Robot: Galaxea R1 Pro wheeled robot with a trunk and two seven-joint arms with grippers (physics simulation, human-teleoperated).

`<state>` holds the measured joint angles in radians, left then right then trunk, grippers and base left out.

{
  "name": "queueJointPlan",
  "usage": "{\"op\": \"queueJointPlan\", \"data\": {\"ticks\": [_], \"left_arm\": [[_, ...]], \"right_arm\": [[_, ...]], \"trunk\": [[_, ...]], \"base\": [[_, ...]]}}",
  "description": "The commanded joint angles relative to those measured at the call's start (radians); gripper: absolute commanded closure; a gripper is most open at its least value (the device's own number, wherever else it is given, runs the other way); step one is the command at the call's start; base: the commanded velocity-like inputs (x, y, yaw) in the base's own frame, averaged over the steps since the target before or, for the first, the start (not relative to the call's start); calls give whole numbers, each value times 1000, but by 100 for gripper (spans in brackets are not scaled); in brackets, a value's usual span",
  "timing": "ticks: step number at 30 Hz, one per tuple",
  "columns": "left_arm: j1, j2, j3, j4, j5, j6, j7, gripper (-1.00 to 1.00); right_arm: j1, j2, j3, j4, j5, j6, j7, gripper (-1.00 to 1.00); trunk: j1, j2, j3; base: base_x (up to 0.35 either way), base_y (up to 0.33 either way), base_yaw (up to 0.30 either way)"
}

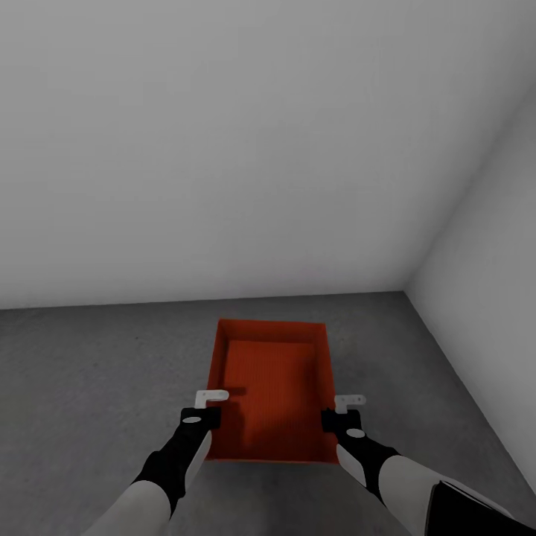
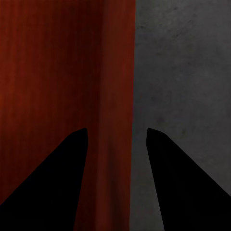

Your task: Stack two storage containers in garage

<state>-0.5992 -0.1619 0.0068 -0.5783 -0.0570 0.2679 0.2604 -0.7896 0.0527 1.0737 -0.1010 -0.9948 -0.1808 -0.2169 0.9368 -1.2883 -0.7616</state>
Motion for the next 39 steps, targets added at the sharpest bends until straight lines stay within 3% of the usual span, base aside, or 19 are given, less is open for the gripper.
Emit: {"op": "queueJointPlan", "data": {"ticks": [1,39], "left_arm": [[-1,2,7,-3,-21,10,6,100],[-1,2,8,-5,-22,8,6,100]], "right_arm": [[-1,-5,-8,14,-5,-3,-2,100],[0,-5,-8,14,-5,-3,-2,100]], "trunk": [[0,-1,-1],[0,-1,-1]], "base": [[0,0,0],[0,-34,0]]}}
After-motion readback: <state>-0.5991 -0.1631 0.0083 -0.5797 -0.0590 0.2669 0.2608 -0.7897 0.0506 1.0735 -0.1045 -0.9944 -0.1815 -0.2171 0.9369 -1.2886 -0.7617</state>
